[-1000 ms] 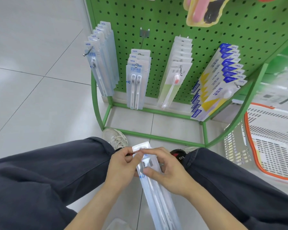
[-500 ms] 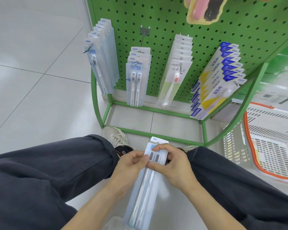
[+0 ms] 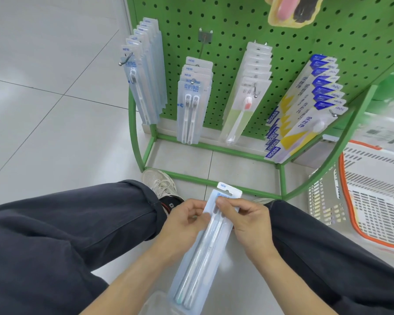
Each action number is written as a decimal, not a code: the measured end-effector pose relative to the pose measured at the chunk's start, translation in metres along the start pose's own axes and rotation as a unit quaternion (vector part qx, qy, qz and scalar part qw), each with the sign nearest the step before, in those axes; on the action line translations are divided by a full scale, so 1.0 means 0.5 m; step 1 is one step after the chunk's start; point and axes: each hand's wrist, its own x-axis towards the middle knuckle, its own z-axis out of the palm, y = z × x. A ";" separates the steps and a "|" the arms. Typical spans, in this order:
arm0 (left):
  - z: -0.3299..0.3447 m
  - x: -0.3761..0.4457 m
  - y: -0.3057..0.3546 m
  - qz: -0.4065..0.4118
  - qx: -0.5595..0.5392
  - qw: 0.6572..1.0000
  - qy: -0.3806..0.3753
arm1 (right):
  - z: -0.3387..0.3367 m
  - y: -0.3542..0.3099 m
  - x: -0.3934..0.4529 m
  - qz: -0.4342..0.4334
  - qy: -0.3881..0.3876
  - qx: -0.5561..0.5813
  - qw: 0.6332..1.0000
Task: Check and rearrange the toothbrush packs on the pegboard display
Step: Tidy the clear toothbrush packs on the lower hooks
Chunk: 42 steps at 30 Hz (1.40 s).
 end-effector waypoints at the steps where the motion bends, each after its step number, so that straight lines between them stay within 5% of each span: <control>1: 0.001 0.000 0.000 -0.007 0.007 1.000 -0.021 | -0.002 -0.001 0.001 0.005 0.016 0.010 1.000; 8: 0.008 -0.007 -0.012 0.000 -0.011 0.997 0.081 | -0.002 -0.011 0.003 -0.011 -0.109 -0.084 0.990; 12: 0.006 -0.008 0.001 0.003 -0.128 0.981 0.147 | 0.007 0.002 -0.001 0.006 -0.074 -0.140 0.987; 16: -0.006 -0.003 0.005 0.027 -0.141 0.974 0.177 | -0.010 -0.007 0.005 0.075 -0.201 -0.159 0.964; 18: -0.005 -0.003 0.010 0.027 -0.135 0.975 0.174 | -0.014 -0.009 0.000 0.069 -0.233 -0.156 0.957; 24: -0.002 0.000 0.001 -0.006 -0.035 0.997 0.066 | -0.001 -0.011 -0.002 0.089 -0.112 -0.060 0.988; 29: -0.003 -0.001 -0.003 -0.002 -0.067 0.988 0.143 | -0.013 -0.022 -0.001 0.138 -0.247 -0.106 0.953; 34: -0.012 0.002 -0.006 -0.009 0.044 0.998 -0.037 | -0.018 -0.019 0.006 0.143 -0.147 -0.081 0.975; 39: 0.003 0.000 -0.009 0.015 0.030 0.998 0.056 | -0.046 -0.033 0.013 0.125 -0.262 -0.088 0.953; 42: 0.015 -0.007 -0.015 0.037 0.084 0.991 0.098 | -0.056 -0.040 0.022 0.113 -0.266 -0.111 0.951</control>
